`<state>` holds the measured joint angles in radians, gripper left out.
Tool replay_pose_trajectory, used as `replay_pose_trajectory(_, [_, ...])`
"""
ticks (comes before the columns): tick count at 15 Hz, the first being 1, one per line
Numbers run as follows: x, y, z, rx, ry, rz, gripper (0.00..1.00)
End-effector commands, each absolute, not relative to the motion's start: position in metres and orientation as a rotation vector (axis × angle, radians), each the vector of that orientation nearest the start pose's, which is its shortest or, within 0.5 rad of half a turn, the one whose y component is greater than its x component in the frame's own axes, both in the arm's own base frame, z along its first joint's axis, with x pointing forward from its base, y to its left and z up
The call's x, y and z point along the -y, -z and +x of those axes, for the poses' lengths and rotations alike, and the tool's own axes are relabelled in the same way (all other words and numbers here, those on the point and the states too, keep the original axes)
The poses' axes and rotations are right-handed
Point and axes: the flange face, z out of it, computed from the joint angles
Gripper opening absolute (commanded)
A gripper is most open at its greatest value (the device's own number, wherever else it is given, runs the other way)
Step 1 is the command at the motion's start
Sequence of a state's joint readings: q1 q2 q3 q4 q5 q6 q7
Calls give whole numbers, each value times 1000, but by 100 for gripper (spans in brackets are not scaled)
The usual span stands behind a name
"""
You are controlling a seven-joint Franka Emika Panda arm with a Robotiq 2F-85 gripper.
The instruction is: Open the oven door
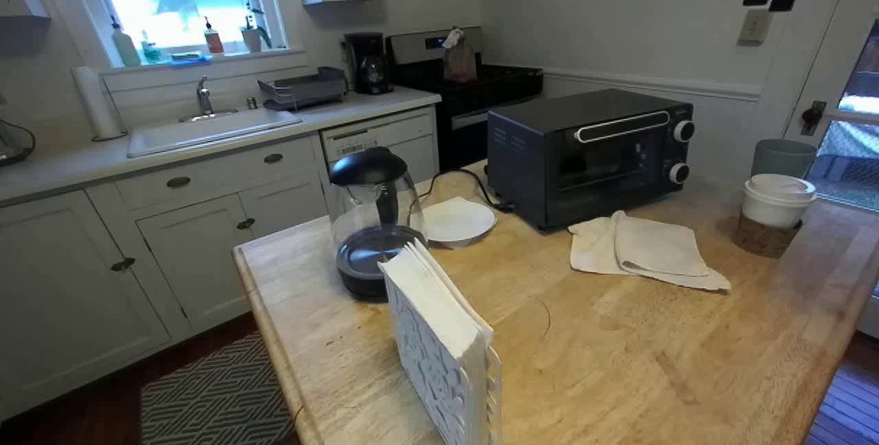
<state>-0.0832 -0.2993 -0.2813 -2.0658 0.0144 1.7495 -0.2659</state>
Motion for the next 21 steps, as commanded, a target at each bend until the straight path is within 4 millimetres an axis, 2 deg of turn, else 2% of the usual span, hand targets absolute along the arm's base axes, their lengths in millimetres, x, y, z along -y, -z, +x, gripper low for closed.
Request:
replay_pose_trajectory(1, [177, -552, 433, -134, 2, -3038, 100])
replay_pose_trajectory(12, [179, -552, 436, -125, 42, -3057, 100])
replay_pose_trajectory(14, [180, -545, 447, 101, -12, -3119, 100])
replay_pose_trajectory(18, [185, -520, 466, 411, -116, -3066, 100])
replay_pose_trajectory(21, [179, -505, 478, 647, -179, -3022, 100])
